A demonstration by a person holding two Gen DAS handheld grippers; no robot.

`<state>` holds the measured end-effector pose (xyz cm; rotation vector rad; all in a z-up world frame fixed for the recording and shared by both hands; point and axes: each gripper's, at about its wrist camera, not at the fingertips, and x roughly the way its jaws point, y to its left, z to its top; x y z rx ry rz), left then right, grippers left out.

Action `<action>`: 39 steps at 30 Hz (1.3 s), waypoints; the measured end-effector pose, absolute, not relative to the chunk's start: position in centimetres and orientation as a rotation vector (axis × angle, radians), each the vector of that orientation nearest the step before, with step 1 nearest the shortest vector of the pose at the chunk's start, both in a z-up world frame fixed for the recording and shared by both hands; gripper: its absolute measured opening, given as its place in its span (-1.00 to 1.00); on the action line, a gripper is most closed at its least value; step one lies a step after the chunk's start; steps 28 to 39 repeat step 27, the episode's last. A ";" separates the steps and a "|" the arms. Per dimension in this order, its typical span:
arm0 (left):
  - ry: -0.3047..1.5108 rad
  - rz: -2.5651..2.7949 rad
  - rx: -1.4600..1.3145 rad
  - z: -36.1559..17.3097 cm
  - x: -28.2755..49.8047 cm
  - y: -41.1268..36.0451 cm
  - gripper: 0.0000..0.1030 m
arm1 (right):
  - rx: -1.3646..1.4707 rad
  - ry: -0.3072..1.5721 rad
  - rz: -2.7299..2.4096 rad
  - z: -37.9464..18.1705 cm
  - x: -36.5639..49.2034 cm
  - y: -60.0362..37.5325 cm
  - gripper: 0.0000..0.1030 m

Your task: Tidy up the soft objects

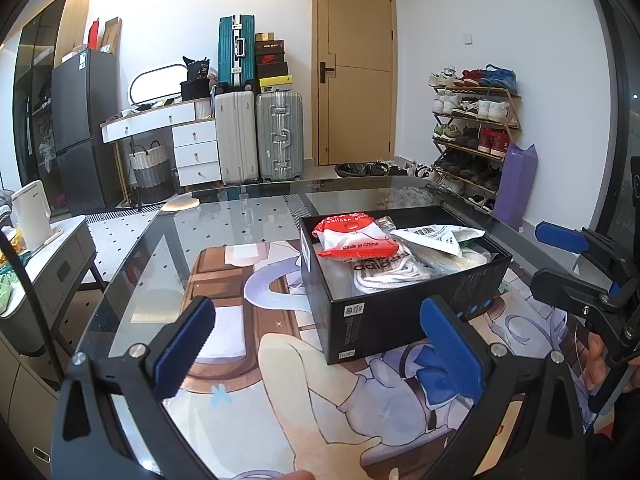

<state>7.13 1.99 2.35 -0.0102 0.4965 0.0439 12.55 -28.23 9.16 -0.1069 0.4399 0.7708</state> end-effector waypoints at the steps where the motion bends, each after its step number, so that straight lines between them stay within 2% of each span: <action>1: 0.497 0.043 -0.013 2.3 7.1 2.0 1.00 | -0.106 0.441 0.772 9.2 12.6 -28.2 0.99; 39: 0.494 0.033 -0.033 2.4 7.2 2.2 1.00 | -0.106 0.439 0.771 9.1 12.5 -28.2 0.99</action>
